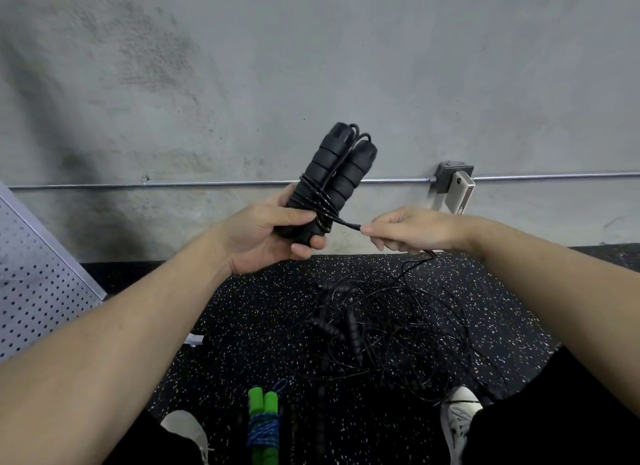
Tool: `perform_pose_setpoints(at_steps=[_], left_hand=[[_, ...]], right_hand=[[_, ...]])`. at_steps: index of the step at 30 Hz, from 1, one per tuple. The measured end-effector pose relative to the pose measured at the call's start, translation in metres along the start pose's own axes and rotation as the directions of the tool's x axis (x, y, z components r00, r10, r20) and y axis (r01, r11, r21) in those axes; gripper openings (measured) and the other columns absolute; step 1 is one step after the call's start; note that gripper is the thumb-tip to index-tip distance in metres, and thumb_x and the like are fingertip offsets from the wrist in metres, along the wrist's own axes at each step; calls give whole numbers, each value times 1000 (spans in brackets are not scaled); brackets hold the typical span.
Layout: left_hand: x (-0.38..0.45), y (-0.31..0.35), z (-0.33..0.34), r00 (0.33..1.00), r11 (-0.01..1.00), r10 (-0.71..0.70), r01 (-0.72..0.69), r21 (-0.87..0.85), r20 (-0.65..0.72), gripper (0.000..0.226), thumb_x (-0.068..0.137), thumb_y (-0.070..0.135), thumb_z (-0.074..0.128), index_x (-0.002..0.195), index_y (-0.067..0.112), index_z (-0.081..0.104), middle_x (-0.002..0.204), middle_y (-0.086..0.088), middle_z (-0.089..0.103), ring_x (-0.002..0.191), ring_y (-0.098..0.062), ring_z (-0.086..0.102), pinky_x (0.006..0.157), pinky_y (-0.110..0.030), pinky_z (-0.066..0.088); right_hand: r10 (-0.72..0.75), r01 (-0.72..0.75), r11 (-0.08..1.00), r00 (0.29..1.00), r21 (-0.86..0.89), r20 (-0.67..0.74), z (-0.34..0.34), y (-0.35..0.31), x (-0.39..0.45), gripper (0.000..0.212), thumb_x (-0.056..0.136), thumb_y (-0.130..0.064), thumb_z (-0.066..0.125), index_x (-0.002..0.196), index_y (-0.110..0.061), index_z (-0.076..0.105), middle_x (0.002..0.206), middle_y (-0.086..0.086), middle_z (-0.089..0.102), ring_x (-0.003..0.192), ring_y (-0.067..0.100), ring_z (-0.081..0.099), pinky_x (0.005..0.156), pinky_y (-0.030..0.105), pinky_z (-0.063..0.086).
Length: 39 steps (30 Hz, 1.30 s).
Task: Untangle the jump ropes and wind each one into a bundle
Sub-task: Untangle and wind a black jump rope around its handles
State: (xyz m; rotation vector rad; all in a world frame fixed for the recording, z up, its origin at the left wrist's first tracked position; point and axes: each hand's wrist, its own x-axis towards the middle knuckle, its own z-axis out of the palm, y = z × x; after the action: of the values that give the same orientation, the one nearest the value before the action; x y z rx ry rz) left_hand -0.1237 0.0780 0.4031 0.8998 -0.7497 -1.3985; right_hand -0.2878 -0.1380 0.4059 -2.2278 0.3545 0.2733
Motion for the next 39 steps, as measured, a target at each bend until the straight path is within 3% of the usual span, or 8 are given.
perform_pose_setpoints(at_steps=[4,8,11,15,19,25,30,39], left_hand=[[2,-4,-1,988,992,-111,103,74,106,67,74,5,87,131,21,56,106,-14,63,75,-25,61,52,-22,50],[3,-7,3,960,902,-279,256,349,15,65,86,-5,69,135,32,47,114,-18,62,79,-26,65,54,-23,52],[10,-12,17,915,718,-400,351,601,-57,57,91,-3,67,130,32,43,109,-10,64,80,-21,67,57,-23,53],[24,-24,29,890,379,-416,355,855,-185,46,90,25,76,117,38,41,107,0,64,68,-9,67,58,-24,53],[33,-32,27,900,230,-322,377,897,-295,53,88,40,77,119,31,35,100,-5,67,61,-15,64,48,-25,49],[39,-35,21,937,229,-23,343,911,-348,79,85,40,80,142,34,26,96,-2,70,59,-25,72,56,-39,63],[40,-33,18,905,159,167,368,916,-392,56,88,45,75,138,32,53,91,10,67,67,-12,69,56,-28,55],[43,-38,18,832,550,234,313,774,-503,31,99,43,61,123,28,48,96,-9,71,62,-22,68,63,-40,61]], right_hand=[[-18,20,998,999,61,-34,0,5,2,28,96,-44,57,84,-21,67,61,-11,43,55,4,38,54,18,35],[-21,11,996,993,-83,-117,-5,10,2,25,95,-17,66,70,-19,62,53,-13,46,54,7,45,46,9,34],[23,-29,998,993,-51,-117,-6,11,3,18,89,-10,72,74,-1,68,49,-10,57,47,2,51,47,8,37],[7,-37,984,986,-174,-167,1,0,11,24,76,-41,84,75,-19,76,54,-19,57,50,-5,48,50,9,33],[-21,-21,983,974,-182,-226,3,-7,16,19,76,-43,84,73,-26,75,56,-23,61,52,-9,51,48,6,34],[-65,28,993,940,-114,-336,4,-20,14,13,81,-36,81,84,-24,80,72,-14,72,60,-7,56,57,10,42],[-67,34,993,948,-110,-310,13,-33,9,23,95,-38,65,93,-19,78,72,4,69,59,11,54,54,23,42],[-15,49,987,976,150,-217,30,-39,5,33,106,-35,45,79,-17,50,52,-6,43,44,12,36,42,23,31]])
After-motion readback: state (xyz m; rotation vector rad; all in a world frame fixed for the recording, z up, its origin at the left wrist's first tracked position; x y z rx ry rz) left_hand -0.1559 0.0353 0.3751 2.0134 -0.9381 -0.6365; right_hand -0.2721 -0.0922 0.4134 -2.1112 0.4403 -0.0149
